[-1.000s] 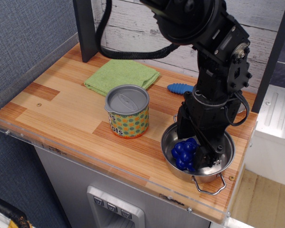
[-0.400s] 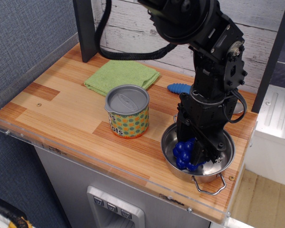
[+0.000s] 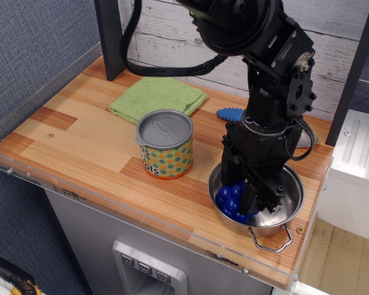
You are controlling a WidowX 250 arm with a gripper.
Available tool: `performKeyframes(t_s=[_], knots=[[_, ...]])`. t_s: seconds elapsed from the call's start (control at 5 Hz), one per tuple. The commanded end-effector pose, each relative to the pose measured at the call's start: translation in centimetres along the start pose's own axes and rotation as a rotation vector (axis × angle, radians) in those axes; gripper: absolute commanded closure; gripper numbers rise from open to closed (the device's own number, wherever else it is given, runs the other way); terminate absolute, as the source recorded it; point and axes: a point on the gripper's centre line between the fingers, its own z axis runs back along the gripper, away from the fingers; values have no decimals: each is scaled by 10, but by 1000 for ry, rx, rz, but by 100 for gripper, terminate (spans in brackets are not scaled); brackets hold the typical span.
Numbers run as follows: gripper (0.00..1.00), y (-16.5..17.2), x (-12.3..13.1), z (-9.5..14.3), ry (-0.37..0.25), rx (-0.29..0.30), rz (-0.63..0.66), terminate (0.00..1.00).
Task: Place the grapes on the cloth.
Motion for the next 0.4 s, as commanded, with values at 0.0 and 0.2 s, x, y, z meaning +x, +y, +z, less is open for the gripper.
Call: performKeyframes(t_s=[0.0,0.2], knots=[[100,8,6,50,-88,54,64,0],[100,18,1,66,-94,84,130,0]])
